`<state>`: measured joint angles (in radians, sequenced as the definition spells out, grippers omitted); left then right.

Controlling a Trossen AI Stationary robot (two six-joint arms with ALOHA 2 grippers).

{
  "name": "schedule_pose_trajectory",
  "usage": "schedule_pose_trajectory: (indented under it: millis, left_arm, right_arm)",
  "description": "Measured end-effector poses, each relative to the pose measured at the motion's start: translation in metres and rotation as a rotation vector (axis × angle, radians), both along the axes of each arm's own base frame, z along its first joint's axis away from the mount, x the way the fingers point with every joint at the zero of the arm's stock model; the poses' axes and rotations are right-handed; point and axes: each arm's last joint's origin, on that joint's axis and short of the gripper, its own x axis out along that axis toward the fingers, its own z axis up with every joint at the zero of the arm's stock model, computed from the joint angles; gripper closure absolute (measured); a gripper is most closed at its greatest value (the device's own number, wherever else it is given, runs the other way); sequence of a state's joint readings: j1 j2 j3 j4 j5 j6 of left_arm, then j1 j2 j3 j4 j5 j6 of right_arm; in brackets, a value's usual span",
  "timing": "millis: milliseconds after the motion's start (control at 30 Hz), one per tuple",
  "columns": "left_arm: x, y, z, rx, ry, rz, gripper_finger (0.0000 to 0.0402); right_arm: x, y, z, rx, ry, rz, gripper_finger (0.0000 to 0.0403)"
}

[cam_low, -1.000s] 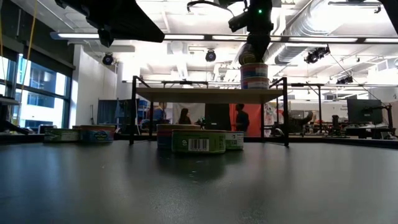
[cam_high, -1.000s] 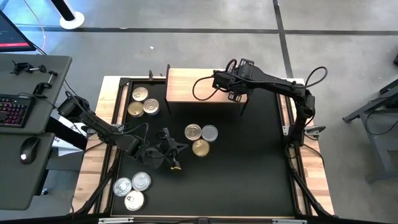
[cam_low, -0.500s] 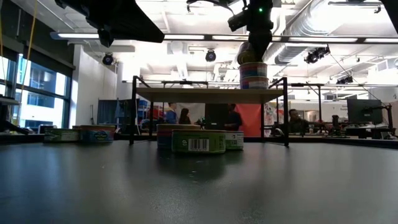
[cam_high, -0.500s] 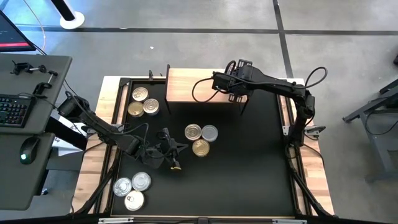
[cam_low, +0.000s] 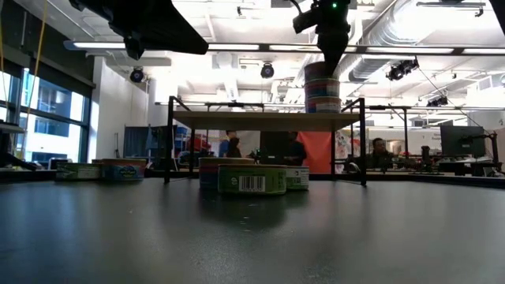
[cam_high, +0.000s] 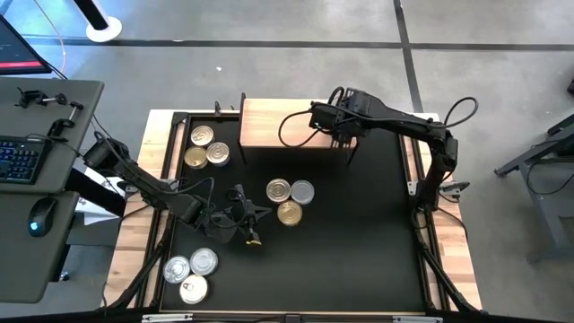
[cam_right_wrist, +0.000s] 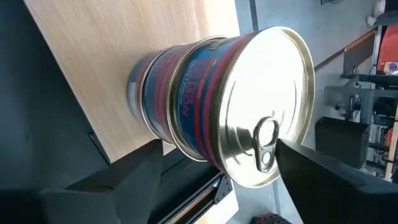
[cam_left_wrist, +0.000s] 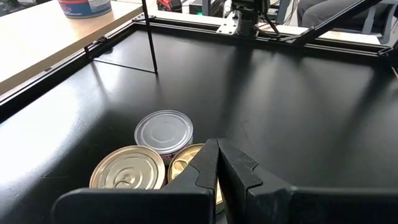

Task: Stack canned seafood by type on shelf
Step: Stack the blue tuna can on top of the blue tuna can

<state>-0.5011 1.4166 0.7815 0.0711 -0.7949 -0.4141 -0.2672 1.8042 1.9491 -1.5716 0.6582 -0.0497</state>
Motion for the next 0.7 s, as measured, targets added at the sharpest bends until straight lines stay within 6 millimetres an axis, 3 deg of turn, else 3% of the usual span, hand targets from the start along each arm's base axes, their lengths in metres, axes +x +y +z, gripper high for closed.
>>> schedule_pose_trajectory:
  millis: [200, 433, 700]
  left_arm:
    - [0.0, 0.0, 0.0, 0.022, 0.013, -0.009, 0.0402]
    - [-0.006, -0.003, 0.013, -0.049, 0.011, -0.18, 0.0401]
    - [-0.039, 0.014, 0.083, 0.008, -0.254, -0.333, 0.0401]
  right_arm:
    - [0.002, 0.007, 0.011, 0.051, -0.053, 0.047, 0.0091]
    - [0.001, 0.024, 0.05, 0.233, -0.314, 0.08, 0.0091]
    - [0.009, 0.062, 0.072, 0.569, -0.549, 0.177, 0.0091]
